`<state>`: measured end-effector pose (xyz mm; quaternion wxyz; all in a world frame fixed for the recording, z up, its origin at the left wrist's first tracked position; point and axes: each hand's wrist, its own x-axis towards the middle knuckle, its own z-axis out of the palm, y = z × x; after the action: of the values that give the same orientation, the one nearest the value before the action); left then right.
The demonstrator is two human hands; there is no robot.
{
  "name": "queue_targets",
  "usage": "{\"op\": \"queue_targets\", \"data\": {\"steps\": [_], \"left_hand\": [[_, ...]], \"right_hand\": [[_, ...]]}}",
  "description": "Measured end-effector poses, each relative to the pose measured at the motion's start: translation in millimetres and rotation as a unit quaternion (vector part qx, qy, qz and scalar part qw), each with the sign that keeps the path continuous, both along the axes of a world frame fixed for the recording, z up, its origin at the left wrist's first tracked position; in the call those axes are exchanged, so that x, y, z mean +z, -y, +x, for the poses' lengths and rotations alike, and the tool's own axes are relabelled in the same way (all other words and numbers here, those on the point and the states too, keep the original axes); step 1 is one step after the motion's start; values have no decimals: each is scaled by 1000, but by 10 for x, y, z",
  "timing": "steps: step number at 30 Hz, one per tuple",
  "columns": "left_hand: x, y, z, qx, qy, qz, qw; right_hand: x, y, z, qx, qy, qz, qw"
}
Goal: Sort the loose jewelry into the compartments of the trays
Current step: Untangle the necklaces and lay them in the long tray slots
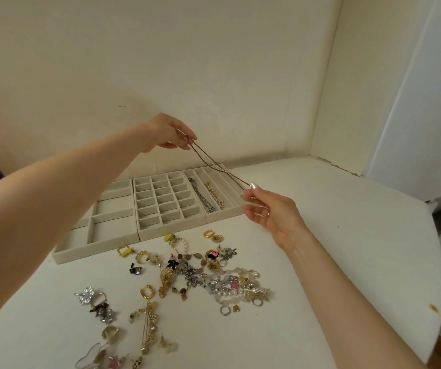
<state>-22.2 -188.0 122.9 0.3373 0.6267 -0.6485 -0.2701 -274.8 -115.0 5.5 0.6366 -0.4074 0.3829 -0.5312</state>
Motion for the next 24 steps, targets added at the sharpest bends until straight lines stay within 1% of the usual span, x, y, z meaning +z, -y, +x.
{"op": "queue_targets", "data": {"steps": [3, 5, 8, 10, 14, 18, 21, 24], "left_hand": [[-21, -5, 15, -12, 25, 11, 1000], [-30, -6, 11, -12, 23, 14, 1000], [-39, -9, -8, 3, 12, 19, 1000], [-49, -1, -10, 11, 24, 24, 999], [-89, 35, -15, 26, 69, 26, 997], [-153, 97, -67, 26, 72, 25, 997], [-222, 199, -135, 39, 17, 5, 999], [-285, 331, -206, 64, -46, -27, 996]], "right_hand": [[11, 11, -14, -38, 68, 11, 997], [20, -1, -31, -46, 102, 25, 993], [24, -15, -47, -45, 134, 36, 989], [27, -18, -48, -48, 143, 36, 988], [20, -13, -47, -60, 117, 41, 990], [-2, 2, -58, -103, 76, 48, 991], [-25, -3, -54, -132, 3, 27, 991], [-56, 1, -23, -157, -79, -22, 984]]}}
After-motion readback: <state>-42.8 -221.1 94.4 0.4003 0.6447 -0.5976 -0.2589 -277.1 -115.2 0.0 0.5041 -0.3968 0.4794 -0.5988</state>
